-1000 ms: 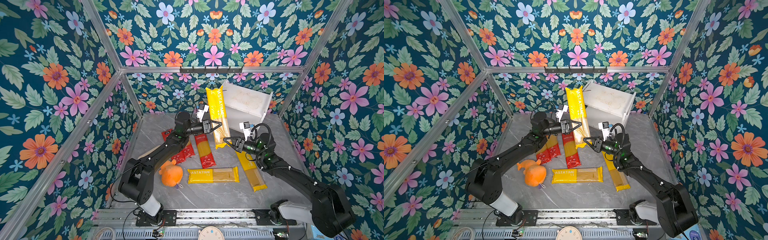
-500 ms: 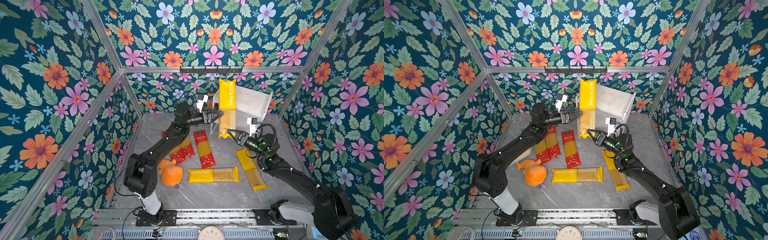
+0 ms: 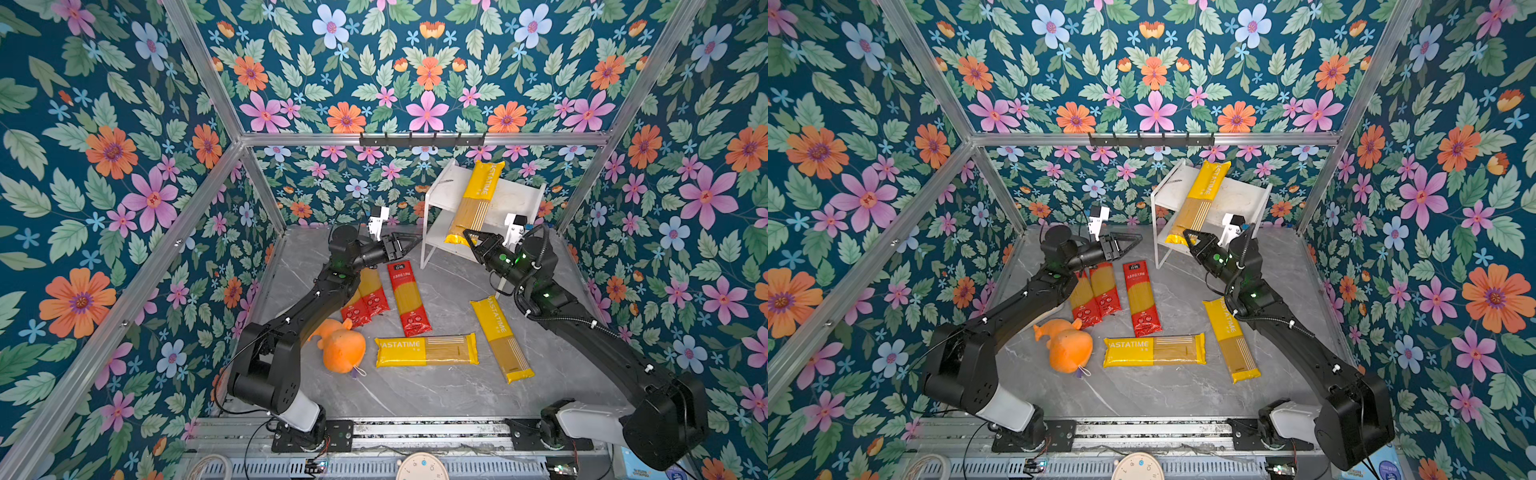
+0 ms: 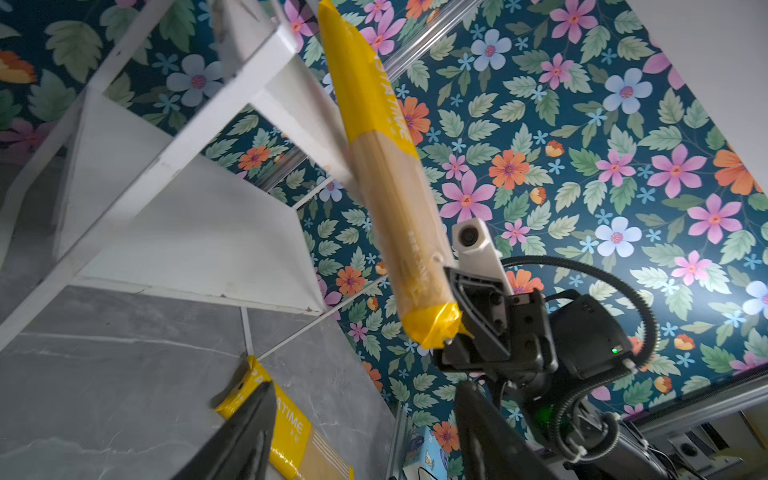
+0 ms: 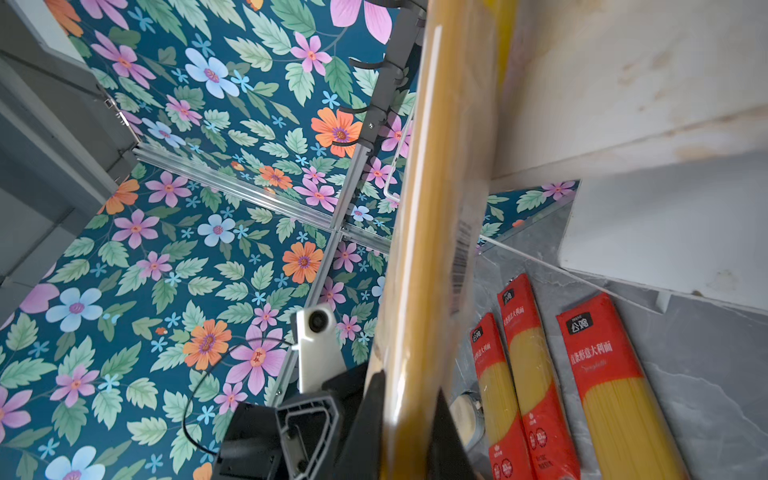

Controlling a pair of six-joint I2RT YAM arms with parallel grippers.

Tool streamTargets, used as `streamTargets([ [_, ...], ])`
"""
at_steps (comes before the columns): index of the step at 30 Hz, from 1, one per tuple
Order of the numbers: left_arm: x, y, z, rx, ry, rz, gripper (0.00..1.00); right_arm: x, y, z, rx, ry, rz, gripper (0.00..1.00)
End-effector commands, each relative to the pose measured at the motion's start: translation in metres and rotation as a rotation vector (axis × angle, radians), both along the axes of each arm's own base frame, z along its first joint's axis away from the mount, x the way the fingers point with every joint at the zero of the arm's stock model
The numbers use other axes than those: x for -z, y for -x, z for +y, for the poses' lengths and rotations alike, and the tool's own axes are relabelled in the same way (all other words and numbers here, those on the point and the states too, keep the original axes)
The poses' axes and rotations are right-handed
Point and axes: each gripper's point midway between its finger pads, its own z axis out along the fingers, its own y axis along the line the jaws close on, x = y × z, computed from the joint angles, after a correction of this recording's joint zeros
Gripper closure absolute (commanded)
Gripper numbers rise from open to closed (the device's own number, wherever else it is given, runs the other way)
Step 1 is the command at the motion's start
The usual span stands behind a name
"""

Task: Place and organize the pasta boxes and bags onto the shelf

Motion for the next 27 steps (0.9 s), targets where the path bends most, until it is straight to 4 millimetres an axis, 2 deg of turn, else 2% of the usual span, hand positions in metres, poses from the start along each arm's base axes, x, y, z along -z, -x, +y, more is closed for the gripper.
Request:
streamTargets([
  [1, 0.009, 0.0, 0.008, -0.054, -0.047, -0.03, 0.3, -0.03, -0.011, -0.001, 0.039, -0.056, -0.032, 1.0],
  [7, 0.035, 0.01, 0.02, -0.102, -0.11, 0.014, 0.3, -0.047, -0.029, 0.017, 0.011, -0.062, -0.002, 1.0],
  [18, 0.052, 0.036, 0.031, -0.108, -0.168, 0.022, 0.3, -0.037, -0.055, 0.051, -0.078, 0.01, 0.101, 1.0],
  [19, 0.053, 0.037, 0.031, -0.107, -0.176, 0.02, 0.3, -0.035, -0.056, 0.051, -0.077, 0.016, 0.109, 0.97],
  [24, 0.059, 0.043, 0.032, -0.1, -0.207, 0.019, 0.29, -0.016, -0.05, 0.045, -0.056, 0.069, 0.171, 0.7],
  [27, 0.062, 0.047, 0.03, -0.092, -0.218, 0.021, 0.3, 0.0, -0.041, 0.035, -0.026, 0.086, 0.209, 0.62],
])
